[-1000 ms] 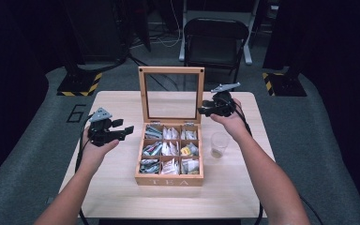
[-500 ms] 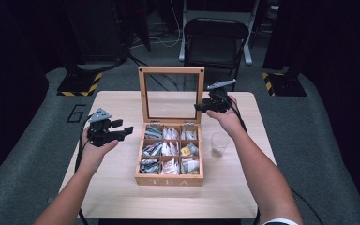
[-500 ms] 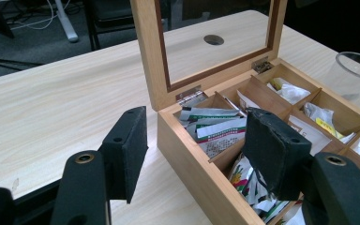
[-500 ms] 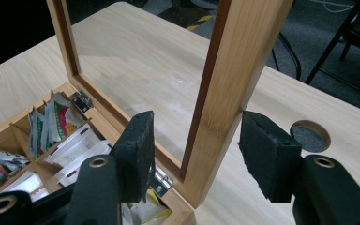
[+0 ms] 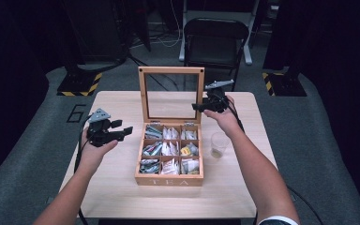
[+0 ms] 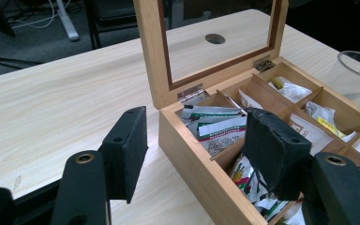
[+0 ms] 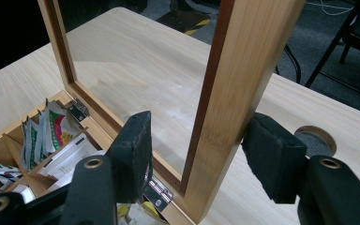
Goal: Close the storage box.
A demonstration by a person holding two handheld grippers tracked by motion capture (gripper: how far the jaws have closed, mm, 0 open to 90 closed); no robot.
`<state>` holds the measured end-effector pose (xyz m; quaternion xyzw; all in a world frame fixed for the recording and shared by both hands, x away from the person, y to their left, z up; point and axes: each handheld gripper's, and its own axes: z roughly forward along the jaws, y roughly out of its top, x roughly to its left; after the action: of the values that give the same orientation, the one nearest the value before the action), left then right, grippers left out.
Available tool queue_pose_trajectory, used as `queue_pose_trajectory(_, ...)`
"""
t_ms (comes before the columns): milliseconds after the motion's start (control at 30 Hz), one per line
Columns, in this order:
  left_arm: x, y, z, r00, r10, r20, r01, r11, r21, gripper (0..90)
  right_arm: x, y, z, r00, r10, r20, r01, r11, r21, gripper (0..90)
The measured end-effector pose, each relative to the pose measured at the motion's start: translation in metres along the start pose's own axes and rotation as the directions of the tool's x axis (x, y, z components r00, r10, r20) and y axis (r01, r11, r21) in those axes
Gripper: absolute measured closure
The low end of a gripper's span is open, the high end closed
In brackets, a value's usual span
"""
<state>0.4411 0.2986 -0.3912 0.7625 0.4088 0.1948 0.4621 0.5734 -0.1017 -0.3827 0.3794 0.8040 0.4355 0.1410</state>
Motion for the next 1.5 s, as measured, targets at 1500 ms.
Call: queue_pose_trajectory(1500,-0.016,0.035,0.009,0.9987,0.045,0.023,-0.045,0.9989,-0.017,43.5,0.032,-0.023,-0.044,0.9906,-0.119,-0.068,0.116,0.993,-0.038,57.5)
